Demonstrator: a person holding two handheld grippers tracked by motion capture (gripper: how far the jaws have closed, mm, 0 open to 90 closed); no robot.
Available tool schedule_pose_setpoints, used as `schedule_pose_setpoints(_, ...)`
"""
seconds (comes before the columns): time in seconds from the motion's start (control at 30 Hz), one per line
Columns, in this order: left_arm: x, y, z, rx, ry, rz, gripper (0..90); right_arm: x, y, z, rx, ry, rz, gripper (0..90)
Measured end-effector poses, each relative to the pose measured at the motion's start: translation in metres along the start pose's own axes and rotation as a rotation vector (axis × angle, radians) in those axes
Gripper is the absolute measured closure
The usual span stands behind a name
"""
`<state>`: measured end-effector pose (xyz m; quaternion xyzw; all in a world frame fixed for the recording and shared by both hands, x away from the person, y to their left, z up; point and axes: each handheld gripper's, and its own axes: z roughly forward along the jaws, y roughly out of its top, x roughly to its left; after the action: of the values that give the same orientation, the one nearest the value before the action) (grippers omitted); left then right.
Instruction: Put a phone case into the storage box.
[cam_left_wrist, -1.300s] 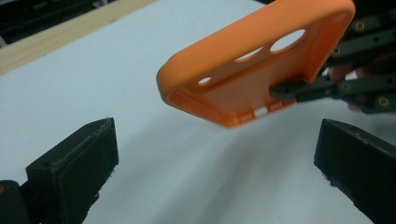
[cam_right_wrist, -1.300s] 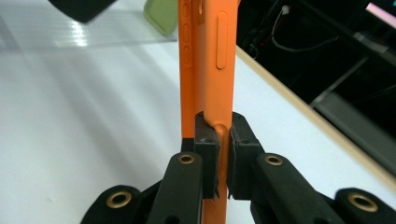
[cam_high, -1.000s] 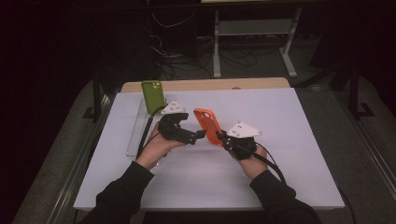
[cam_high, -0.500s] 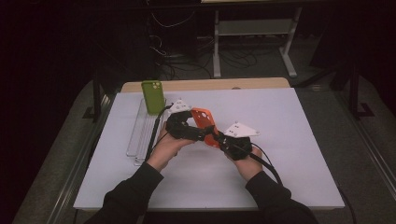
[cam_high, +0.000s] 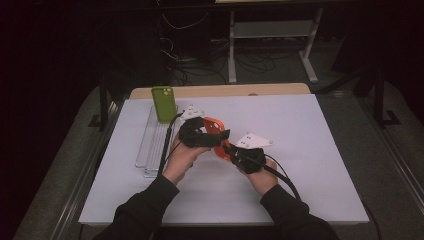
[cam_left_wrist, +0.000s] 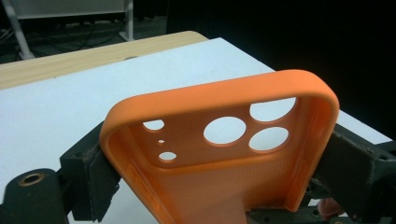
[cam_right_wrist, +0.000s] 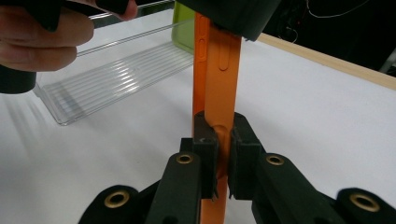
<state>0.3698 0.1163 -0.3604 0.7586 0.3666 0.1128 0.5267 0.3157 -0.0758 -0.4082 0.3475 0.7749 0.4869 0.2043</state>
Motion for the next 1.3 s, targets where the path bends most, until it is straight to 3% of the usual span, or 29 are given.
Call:
schedule_pose_setpoints(0.23, -0.002, 0.001, 0.0, 0.012, 0.0, 0.017, 12.8, -0.001, -0.001, 0.001, 0.017, 0.011, 0.0, 80.5)
schedule_pose_setpoints(0.33, -0.001, 0.002, 0.001, 0.02, -0.006, 0.02, 14.1, -0.003, 0.0, 0.001, 0.035, 0.035, 0.002, 76.0)
schedule_pose_setpoints(0.47, 0.002, 0.004, 0.0, 0.016, 0.007, 0.028, 15.0, -0.008, 0.0, -0.002, 0.053, 0.067, 0.01, 54.0)
schedule_pose_setpoints(0.67, 0.015, 0.012, -0.007, 0.012, 0.035, 0.043, 15.2, -0.021, -0.005, -0.015, 0.101, 0.059, 0.022, 31.0)
schedule_pose_setpoints(0.83, 0.029, 0.027, -0.018, -0.024, 0.095, 0.059, 15.2, -0.036, -0.018, -0.029, 0.153, 0.012, 0.046, 13.0)
schedule_pose_setpoints(0.97, 0.045, 0.042, -0.03, -0.055, 0.155, 0.061, 15.2, -0.05, -0.028, -0.043, 0.143, -0.009, 0.054, 2.8)
schedule_pose_setpoints(1.07, 0.061, 0.052, -0.04, -0.075, 0.21, 0.053, 15.2, -0.06, -0.035, -0.052, 0.138, -0.013, 0.076, 0.1)
schedule_pose_setpoints(1.3, 0.097, 0.069, -0.061, -0.107, 0.347, 0.052, 15.1, -0.079, -0.05, -0.077, 0.117, -0.078, 0.088, 0.0)
